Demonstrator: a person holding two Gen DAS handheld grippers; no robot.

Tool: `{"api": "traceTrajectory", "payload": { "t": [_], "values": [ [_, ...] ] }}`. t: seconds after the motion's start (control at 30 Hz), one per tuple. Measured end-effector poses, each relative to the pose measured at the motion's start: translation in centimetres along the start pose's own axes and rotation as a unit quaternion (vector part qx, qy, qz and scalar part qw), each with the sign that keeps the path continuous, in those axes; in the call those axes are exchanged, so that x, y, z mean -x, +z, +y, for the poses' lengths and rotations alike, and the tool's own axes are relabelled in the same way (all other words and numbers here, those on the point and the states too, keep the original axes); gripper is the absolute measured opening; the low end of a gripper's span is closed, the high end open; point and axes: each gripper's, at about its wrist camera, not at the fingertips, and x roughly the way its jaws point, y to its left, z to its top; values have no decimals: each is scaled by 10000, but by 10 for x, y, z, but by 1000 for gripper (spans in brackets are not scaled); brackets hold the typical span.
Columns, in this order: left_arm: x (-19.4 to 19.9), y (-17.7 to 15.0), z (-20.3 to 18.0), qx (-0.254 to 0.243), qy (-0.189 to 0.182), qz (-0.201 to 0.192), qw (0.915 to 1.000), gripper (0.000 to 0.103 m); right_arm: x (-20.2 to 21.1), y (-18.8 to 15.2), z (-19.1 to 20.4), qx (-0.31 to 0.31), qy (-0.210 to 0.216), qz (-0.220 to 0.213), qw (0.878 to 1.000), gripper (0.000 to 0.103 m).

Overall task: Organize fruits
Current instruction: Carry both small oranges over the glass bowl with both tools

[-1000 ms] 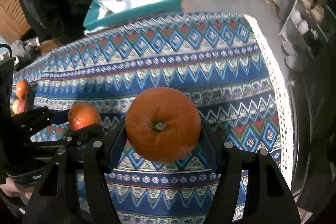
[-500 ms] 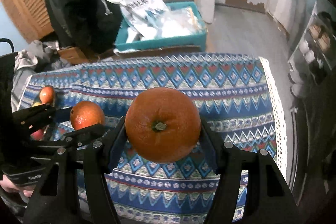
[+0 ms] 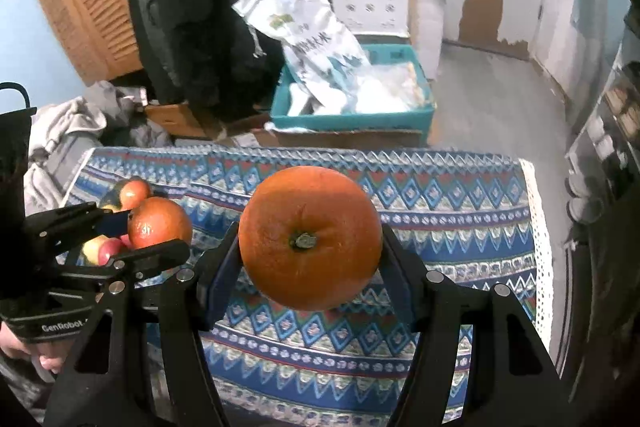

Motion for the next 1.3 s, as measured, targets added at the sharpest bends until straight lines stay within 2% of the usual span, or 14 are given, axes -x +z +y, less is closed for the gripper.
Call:
{"api": "traceTrajectory", "payload": {
  "t": [0.27, 0.6, 0.8, 1.3],
  "values": [
    [43, 0, 19, 104, 54, -257, 9996, 49, 15, 12, 36, 286, 167, -153, 9993, 65],
    [84, -15, 65, 353, 281, -465, 9979, 49, 14, 23, 83, 625, 466, -180, 9968, 65],
    [98, -33, 101, 579, 566, -533, 9953, 49, 5, 30, 114, 866, 672, -146, 9939, 65],
    [112, -77, 187, 1340, 889, -401, 9862, 49, -49, 33, 206, 1422, 1229, 269, 9818, 65]
  ]
}}
